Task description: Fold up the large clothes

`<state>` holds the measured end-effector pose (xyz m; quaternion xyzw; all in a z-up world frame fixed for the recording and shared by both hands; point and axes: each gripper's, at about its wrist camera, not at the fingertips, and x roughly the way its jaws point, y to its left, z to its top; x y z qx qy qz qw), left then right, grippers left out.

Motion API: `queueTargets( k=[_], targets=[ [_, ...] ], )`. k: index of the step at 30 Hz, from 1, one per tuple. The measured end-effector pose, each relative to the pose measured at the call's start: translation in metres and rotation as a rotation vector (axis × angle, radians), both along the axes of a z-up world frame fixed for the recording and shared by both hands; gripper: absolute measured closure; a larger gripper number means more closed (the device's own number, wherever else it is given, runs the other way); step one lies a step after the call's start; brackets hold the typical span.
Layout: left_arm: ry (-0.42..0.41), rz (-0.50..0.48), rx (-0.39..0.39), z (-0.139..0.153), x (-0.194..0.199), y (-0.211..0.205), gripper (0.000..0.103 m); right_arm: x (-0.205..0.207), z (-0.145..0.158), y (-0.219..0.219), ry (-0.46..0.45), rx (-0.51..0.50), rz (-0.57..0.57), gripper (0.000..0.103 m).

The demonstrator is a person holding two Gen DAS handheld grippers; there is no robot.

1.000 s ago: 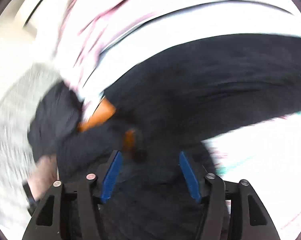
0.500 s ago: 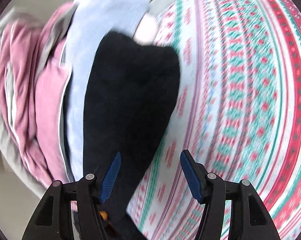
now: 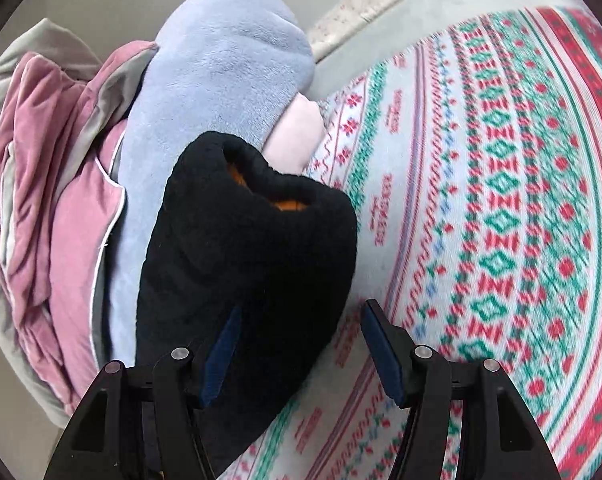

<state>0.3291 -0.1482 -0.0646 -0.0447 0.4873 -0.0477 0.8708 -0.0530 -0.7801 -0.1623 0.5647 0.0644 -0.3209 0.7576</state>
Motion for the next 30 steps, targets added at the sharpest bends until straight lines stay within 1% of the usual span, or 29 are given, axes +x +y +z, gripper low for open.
queueTargets(
  k=[1, 3, 4, 5, 6, 8, 11, 12, 14, 15, 16, 17, 18, 19, 20, 21, 23, 24, 25, 27, 28, 30],
  targets=[
    [0.005, 0.0, -0.002, -0.001, 0.001, 0.001, 0.037, 0.005, 0.002, -0.003, -0.01, 0.001, -0.004, 0.043],
    [0.01, 0.004, -0.007, -0.002, 0.001, 0.002, 0.037, 0.015, 0.006, -0.011, -0.028, 0.001, 0.004, 0.069],
    [0.009, 0.007, -0.009, -0.002, 0.001, 0.003, 0.037, 0.018, 0.01, -0.015, -0.021, -0.004, 0.009, 0.084],
    [0.008, 0.008, -0.009, -0.002, 0.001, 0.003, 0.037, 0.022, 0.019, -0.02, -0.023, -0.021, 0.017, 0.088],
    [0.006, 0.009, -0.007, -0.002, 0.001, 0.003, 0.037, 0.021, 0.031, -0.03, -0.025, -0.046, 0.02, 0.089],
    [0.005, 0.009, -0.009, -0.001, 0.002, 0.002, 0.037, 0.023, 0.059, -0.025, -0.025, -0.12, 0.009, 0.091],
    [-0.003, 0.004, -0.015, 0.002, 0.001, 0.002, 0.037, 0.02, 0.113, -0.014, -0.134, -0.206, -0.008, 0.092],
    [-0.006, 0.001, -0.016, 0.003, 0.0, 0.002, 0.037, 0.019, 0.127, 0.001, -0.155, -0.229, -0.001, 0.092],
    [-0.008, -0.005, -0.022, 0.004, -0.001, 0.002, 0.037, 0.018, 0.172, 0.017, -0.207, -0.309, 0.006, 0.092],
    [-0.009, -0.006, -0.025, 0.006, -0.002, 0.003, 0.037, 0.019, 0.189, 0.027, -0.224, -0.352, 0.021, 0.092],
    [-0.01, -0.007, -0.029, 0.007, -0.003, 0.004, 0.037, 0.02, 0.202, 0.04, -0.218, -0.391, 0.037, 0.092],
    [-0.011, -0.005, -0.036, 0.009, -0.003, 0.005, 0.037, 0.027, 0.217, 0.053, -0.187, -0.444, 0.05, 0.092],
    [-0.011, -0.002, -0.043, 0.01, -0.003, 0.006, 0.037, 0.03, 0.223, 0.069, -0.154, -0.485, 0.067, 0.092],
    [-0.011, 0.003, -0.057, 0.012, -0.003, 0.009, 0.037, 0.039, 0.229, 0.077, -0.111, -0.523, 0.078, 0.092],
    [-0.01, 0.007, -0.067, 0.014, -0.004, 0.011, 0.037, 0.046, 0.229, 0.084, -0.063, -0.546, 0.086, 0.092],
    [-0.01, 0.011, -0.076, 0.015, -0.005, 0.013, 0.037, 0.051, 0.224, 0.088, -0.034, -0.549, 0.093, 0.092],
    [-0.01, 0.013, -0.094, 0.019, -0.007, 0.017, 0.037, 0.068, 0.209, 0.088, 0.033, -0.5, 0.118, 0.092],
    [-0.01, 0.017, -0.096, 0.021, -0.007, 0.02, 0.037, 0.071, 0.205, 0.093, 0.043, -0.493, 0.127, 0.092],
    [-0.011, 0.023, -0.099, 0.022, -0.007, 0.023, 0.037, 0.072, 0.205, 0.102, 0.045, -0.51, 0.134, 0.092],
    [-0.011, 0.038, -0.112, 0.024, -0.007, 0.03, 0.037, 0.077, 0.221, 0.125, 0.046, -0.594, 0.154, 0.092],
    [-0.01, 0.05, -0.126, 0.025, -0.008, 0.035, 0.037, 0.081, 0.236, 0.145, 0.041, -0.661, 0.172, 0.092],
    [-0.009, 0.062, -0.158, 0.028, -0.007, 0.046, 0.037, 0.085, 0.252, 0.175, 0.026, -0.727, 0.205, 0.092]
  ],
)
